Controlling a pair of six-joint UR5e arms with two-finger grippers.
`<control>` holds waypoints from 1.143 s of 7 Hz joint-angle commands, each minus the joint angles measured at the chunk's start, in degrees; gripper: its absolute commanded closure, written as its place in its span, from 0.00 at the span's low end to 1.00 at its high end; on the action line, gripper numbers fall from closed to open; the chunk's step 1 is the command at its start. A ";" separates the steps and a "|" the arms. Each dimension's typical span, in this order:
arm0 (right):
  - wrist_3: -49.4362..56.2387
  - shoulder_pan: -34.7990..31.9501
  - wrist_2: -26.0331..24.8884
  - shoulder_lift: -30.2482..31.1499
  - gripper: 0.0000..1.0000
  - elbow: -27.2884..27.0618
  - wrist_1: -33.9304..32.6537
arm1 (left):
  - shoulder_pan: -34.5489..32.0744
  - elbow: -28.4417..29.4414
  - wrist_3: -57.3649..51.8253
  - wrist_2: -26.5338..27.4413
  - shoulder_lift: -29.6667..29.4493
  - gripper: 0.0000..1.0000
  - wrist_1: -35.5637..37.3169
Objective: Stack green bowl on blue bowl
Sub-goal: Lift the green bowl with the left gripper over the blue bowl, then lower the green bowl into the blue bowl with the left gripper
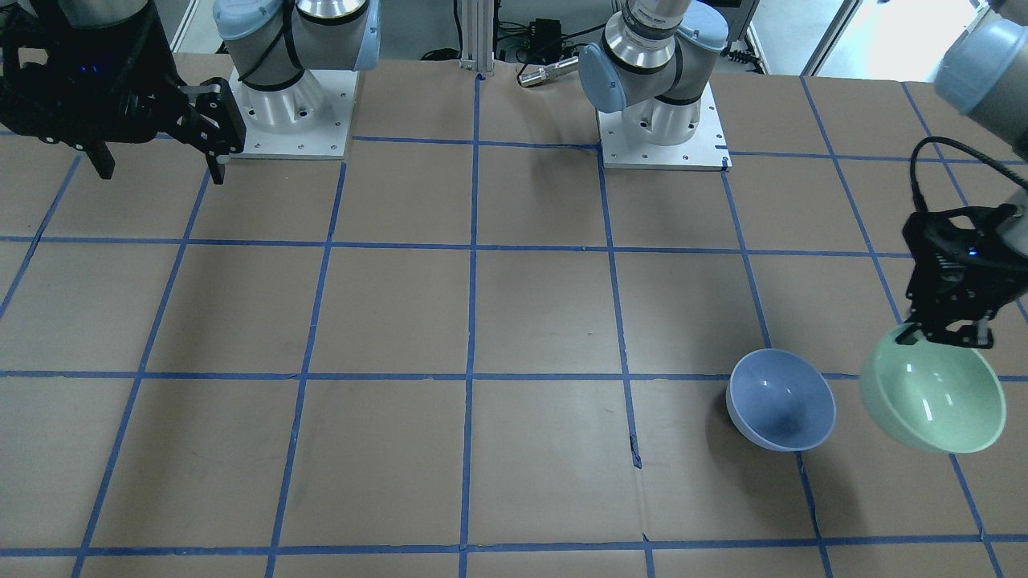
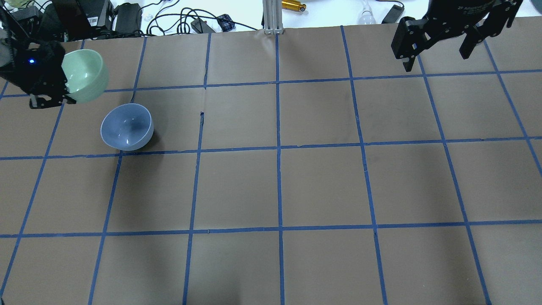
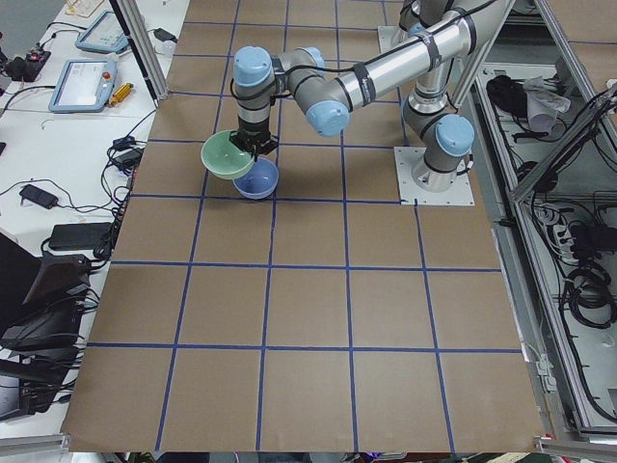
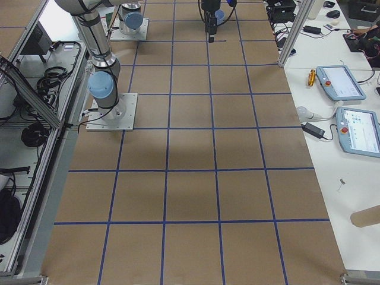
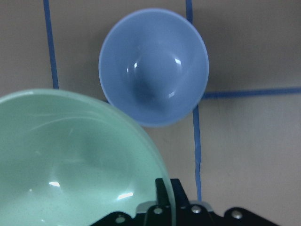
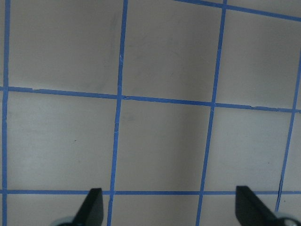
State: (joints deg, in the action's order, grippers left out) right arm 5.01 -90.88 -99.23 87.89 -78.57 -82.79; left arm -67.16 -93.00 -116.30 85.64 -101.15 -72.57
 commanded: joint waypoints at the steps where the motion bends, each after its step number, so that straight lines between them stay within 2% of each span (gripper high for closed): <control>1: 0.00 0.00 0.00 0.00 0.00 0.00 0.00 | -5.07 -3.57 1.78 0.66 0.60 1.00 3.46; 3: 0.00 0.00 0.00 0.00 0.00 0.00 0.00 | -4.39 -7.70 1.43 4.44 1.65 1.00 5.15; 5: 0.00 0.00 0.00 0.00 0.00 0.00 0.00 | -2.02 -10.78 1.25 4.27 1.40 1.00 6.91; 7: 0.00 0.00 0.00 0.00 0.00 0.00 0.00 | -1.66 -14.91 0.03 4.45 0.70 1.00 15.04; 8: 0.00 0.00 0.00 0.00 0.00 0.00 0.00 | -1.57 -16.58 0.11 4.53 1.65 1.00 15.61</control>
State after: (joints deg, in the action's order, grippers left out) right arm 5.01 -90.88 -99.23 87.89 -78.57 -82.79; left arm -68.95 -107.37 -115.96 90.09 -99.98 -59.23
